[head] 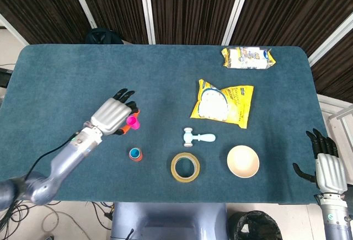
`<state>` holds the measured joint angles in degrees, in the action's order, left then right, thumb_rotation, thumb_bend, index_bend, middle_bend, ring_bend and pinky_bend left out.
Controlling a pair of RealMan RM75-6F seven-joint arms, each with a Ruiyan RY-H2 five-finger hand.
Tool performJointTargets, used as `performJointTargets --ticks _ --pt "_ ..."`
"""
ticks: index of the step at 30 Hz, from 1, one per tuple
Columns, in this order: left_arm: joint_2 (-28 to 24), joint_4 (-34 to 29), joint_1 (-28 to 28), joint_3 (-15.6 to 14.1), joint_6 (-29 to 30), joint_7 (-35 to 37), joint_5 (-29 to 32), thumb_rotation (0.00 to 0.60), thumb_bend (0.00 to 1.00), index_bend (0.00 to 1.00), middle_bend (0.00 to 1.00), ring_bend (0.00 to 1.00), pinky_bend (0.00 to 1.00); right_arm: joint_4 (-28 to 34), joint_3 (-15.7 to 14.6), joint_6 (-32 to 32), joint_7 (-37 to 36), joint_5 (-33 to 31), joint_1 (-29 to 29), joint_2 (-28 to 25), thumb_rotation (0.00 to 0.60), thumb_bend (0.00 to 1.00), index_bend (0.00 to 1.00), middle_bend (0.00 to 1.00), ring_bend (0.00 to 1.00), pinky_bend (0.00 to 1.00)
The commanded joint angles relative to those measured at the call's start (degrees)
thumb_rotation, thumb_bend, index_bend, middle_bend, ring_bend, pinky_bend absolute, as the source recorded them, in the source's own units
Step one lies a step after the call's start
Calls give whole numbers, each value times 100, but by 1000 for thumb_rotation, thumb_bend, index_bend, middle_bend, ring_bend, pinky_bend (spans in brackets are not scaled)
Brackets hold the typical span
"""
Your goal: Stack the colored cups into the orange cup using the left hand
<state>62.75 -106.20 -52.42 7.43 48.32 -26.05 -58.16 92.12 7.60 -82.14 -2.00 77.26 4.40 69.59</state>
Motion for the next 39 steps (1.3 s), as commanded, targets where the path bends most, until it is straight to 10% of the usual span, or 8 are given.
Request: performJointTargets --ticks 1,15,39 --pt "-365 -307 398 -302 121 391 -595 600 364 472 311 0 52 0 -6 11 6 2 5 6 600 324 105 45 96 3" --pt "-105 113 697 -616 -13 1238 -1684 600 365 471 312 0 52 -3 -9 11 30 6 11 26 600 324 106 45 96 3" --pt "780 659 539 -606 -192 888 -1827 600 364 471 312 0 51 7 37 -27 -120 -6 -9 -55 600 325 106 45 96 3"
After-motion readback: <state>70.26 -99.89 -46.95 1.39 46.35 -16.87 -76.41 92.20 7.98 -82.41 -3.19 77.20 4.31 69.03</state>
